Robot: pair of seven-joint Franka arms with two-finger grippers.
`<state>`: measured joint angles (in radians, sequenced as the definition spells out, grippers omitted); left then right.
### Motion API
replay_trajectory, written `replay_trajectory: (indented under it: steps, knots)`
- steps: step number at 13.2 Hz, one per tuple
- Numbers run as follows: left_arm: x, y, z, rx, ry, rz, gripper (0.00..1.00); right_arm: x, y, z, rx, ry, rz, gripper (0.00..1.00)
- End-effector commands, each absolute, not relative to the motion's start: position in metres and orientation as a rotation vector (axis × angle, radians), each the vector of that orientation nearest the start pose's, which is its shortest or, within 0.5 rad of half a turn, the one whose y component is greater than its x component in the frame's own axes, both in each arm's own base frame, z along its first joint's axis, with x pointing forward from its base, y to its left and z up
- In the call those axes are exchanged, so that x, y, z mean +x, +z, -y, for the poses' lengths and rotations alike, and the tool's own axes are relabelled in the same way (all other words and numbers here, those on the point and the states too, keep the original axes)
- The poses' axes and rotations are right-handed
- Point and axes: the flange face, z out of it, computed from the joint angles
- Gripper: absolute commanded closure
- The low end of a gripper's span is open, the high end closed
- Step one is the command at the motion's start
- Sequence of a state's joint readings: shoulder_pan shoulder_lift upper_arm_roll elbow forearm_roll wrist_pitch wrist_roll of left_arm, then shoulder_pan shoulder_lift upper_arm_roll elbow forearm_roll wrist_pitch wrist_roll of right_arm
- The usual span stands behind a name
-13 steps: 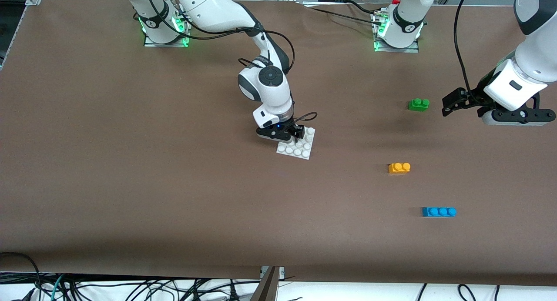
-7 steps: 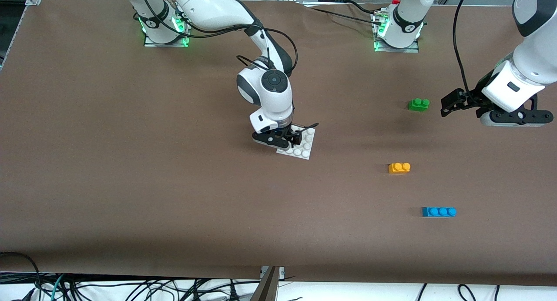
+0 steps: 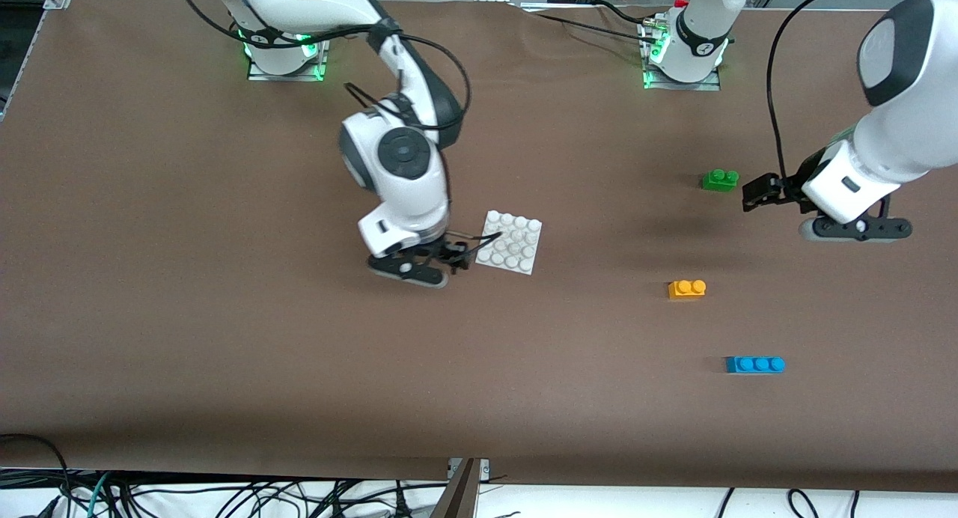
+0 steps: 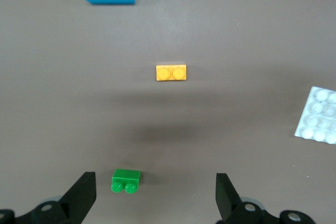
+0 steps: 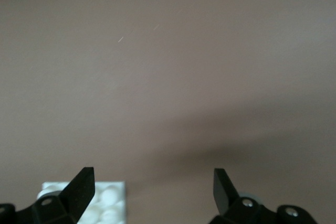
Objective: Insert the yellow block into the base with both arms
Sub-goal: 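Lower the left gripper onto the yellow block while the right gripper withdraws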
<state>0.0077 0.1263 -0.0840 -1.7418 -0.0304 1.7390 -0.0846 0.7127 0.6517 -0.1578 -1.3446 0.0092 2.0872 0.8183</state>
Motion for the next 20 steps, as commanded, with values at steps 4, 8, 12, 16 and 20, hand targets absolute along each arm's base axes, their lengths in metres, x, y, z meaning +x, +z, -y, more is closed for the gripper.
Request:
replay_trajectory:
  steps: [4,8,12,16,20]
  knots:
    - [0.634,0.398,0.049,-3.183,0.099,-0.021,0.0,0.638,0.427,-0.294,-3.104,-0.06,-0.206,0.0]
    - [0.635,0.317,0.057,-3.161,-0.019,-0.073,0.0,0.63,0.47,-0.245,-3.123,-0.047,-0.127,0.0]
    - [0.617,0.24,0.06,-3.172,-0.141,-0.078,0.0,0.615,0.501,-0.163,-3.106,-0.017,-0.028,0.0]
    - [0.613,0.213,0.066,-3.176,-0.111,-0.091,0.0,0.599,0.531,-0.111,-3.08,0.05,0.007,0.0]
    - [0.614,0.209,0.072,-3.141,-0.139,-0.172,0.01,0.571,0.547,-0.086,-3.075,0.034,0.04,0.0]
